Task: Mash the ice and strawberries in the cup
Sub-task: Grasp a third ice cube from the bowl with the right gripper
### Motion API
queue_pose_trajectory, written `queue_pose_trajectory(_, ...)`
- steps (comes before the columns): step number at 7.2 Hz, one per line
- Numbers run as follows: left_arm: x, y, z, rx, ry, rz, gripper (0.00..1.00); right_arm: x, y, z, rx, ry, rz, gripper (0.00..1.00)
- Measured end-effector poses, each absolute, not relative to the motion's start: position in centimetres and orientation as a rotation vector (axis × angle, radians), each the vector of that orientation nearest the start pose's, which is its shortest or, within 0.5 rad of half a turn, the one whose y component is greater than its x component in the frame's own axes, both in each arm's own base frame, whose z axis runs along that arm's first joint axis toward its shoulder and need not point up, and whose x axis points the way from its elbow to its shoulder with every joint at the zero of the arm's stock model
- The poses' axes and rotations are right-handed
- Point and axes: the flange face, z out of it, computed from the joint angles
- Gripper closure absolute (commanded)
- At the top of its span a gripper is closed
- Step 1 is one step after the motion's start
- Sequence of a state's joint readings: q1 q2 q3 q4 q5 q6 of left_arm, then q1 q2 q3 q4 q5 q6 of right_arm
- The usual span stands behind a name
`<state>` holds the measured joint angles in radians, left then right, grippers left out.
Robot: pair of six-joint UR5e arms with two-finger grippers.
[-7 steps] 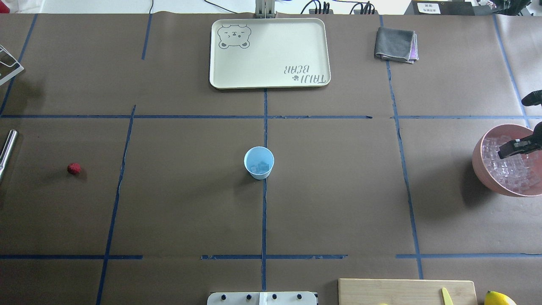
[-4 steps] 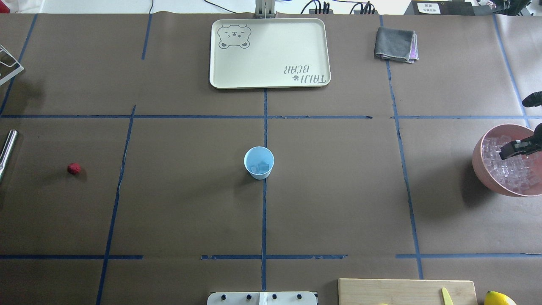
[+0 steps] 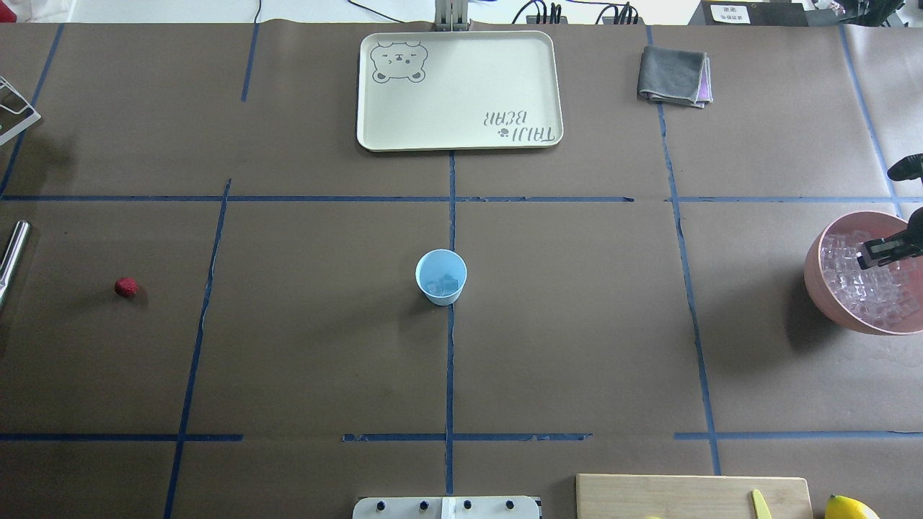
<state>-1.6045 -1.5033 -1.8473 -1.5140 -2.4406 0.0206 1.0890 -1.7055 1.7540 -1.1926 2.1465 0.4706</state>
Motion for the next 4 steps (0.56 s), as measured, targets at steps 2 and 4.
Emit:
queue_pose_trajectory(2,-7.3,-46.1,55.3,0.167,0.864,0.054,0.0,-12.6,-44.3,56.9,0.121,-0.708,-0.108,1.0)
queue_pose_trajectory(4,-7.3,-46.1,55.3,0.166,0.865,0.054,0.0,-11.1,-43.7,50.2,0.113,-0.714,-0.081,1.0)
